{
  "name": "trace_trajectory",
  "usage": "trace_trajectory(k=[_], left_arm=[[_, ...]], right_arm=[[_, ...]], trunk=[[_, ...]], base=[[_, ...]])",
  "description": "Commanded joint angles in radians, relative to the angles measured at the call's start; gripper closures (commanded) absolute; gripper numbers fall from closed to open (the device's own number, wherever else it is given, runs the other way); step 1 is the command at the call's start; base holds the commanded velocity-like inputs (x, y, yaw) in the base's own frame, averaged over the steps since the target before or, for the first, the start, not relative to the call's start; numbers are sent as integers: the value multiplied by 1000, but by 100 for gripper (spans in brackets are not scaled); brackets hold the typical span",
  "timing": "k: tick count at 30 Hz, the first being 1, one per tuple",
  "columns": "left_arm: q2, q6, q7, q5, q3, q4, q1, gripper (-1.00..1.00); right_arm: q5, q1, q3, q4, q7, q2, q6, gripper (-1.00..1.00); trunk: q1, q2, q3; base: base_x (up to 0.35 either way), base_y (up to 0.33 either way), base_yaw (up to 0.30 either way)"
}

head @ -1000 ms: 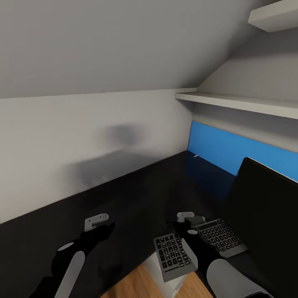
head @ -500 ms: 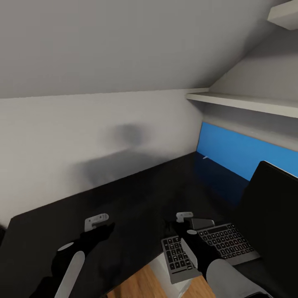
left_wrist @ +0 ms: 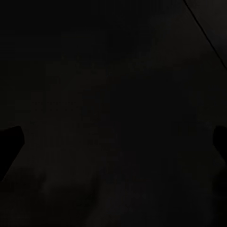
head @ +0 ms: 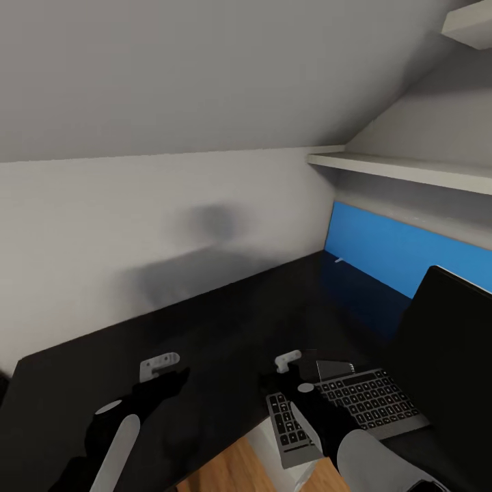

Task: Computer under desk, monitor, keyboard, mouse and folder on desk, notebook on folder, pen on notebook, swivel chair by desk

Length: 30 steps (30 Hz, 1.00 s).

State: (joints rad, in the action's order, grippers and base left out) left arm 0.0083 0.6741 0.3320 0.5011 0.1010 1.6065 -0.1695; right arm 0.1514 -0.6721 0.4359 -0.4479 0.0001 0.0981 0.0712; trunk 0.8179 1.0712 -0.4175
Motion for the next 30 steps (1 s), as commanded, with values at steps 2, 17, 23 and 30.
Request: trace_trajectory(k=[2, 17, 23, 30], left_arm=[[1, 2, 10, 10, 2, 1, -1, -100], [1, 2, 10, 10, 2, 1, -1, -100], [1, 1, 10, 9, 2, 2, -1, -100], [1, 1, 10, 8, 3, 2, -1, -100]], right_arm=[[11, -1, 10, -2, 1, -1, 4, -100], [16, 0, 13, 0, 32, -1, 22, -100], [20, -1, 8, -1, 36, 1, 134, -100], [20, -1, 6, -3, 37, 2, 194, -100]], trunk=[[0, 1, -1], [0, 1, -1], [0, 1, -1], [0, 1, -1]], base=[[0, 0, 0], [0, 0, 0], [0, 0, 0], [0, 0, 0]])
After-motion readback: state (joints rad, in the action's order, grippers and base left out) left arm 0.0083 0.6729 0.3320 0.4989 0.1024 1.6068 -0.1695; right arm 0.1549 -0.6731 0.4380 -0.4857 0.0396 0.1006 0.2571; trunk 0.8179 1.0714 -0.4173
